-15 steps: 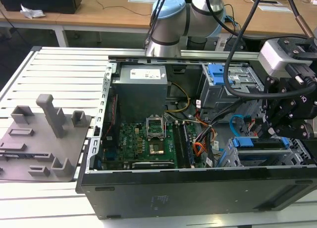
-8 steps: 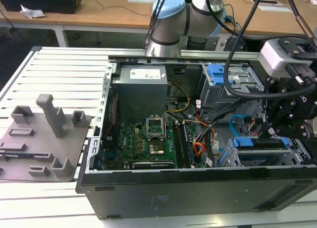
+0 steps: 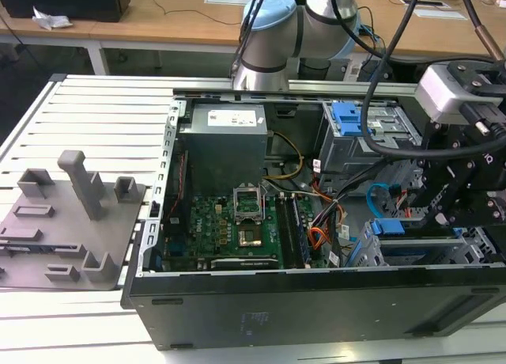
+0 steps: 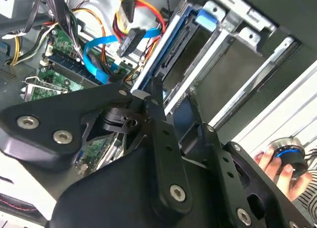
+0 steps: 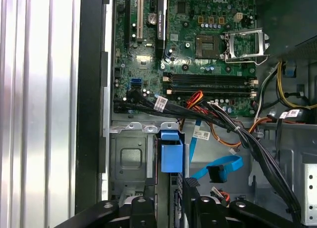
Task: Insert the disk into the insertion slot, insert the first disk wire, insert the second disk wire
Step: 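Insert the first disk wire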
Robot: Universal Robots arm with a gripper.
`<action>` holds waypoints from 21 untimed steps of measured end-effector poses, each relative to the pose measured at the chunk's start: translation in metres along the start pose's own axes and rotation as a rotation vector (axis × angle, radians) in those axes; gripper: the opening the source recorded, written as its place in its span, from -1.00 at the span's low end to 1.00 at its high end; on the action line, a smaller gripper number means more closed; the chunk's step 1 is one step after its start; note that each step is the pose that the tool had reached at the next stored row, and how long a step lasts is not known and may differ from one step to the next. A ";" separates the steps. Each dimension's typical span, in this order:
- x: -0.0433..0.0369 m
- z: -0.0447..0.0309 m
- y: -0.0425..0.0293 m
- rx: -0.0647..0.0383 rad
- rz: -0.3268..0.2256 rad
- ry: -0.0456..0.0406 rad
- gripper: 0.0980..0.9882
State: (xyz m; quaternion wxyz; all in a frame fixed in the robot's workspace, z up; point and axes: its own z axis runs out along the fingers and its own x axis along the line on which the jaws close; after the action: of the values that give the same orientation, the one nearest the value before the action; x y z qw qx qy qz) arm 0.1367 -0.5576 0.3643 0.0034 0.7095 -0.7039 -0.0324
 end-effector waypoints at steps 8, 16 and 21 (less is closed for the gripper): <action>0.0001 -0.0022 -0.0182 0.000 0.000 0.0003 -0.41; -0.0004 -0.0134 -0.0176 0.000 0.000 0.0000 -0.41; -0.0063 -0.0133 -0.0177 0.000 0.000 0.0001 -0.41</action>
State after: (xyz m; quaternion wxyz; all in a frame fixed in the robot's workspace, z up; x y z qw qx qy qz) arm 0.1550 -0.5516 0.3769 0.0035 0.7095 -0.7040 -0.0324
